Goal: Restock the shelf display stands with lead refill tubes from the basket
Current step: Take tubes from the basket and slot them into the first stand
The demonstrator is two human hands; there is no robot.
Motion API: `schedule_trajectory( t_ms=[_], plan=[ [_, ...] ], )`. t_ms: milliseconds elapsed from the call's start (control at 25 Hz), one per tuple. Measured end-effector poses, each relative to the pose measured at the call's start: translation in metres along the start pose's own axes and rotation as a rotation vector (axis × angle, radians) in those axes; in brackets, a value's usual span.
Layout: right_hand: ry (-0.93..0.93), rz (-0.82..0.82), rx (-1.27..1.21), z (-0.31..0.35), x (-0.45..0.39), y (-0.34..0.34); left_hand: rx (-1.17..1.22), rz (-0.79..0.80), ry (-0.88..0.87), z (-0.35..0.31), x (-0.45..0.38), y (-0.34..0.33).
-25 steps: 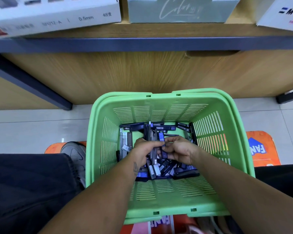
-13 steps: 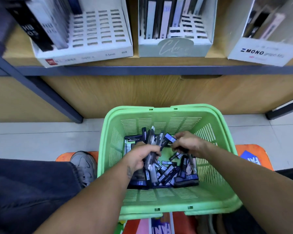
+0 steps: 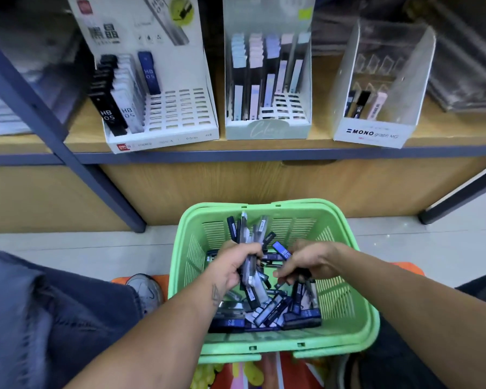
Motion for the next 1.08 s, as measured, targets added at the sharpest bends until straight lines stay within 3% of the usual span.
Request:
schedule_trajectory(
  t_ms=[160, 480, 680, 880, 1080],
  plan=[
    [0.063, 0.108, -0.165, -0.012, -0.016, -0.033, 0.145, -0.145, 0.007, 0.02, -0.006, -0.004],
    [0.024, 0.137, 0.016, -0.017, -0.037, -0.04, 0.357, -0.196, 0.08, 0.044, -0.021, -0.001],
    [0.075, -0.015, 0.159, -0.018, -0.052, -0.05, 0.423, -0.199, 0.123, 0.048, -0.025, -0.007],
    [-0.042, -0.082, 0.335, -0.026, -0.042, -0.035, 0.344, -0.172, 0.096, 0.045, -0.025, 0.015],
    [-0.073, -0.134, 0.084, -0.031, -0.028, -0.01, 0.275, -0.186, 0.086, 0.049, -0.021, 0.037]
  ],
)
Point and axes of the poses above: each hand's wrist, its own x-axis away from the middle knuckle, its own y-axis out of the back of the hand, z = x × y, the point moved 2 cm from there along -x, towards the middle knuckle, and after that the axes turned 5 degrees about -y, right-handed, at the moved point
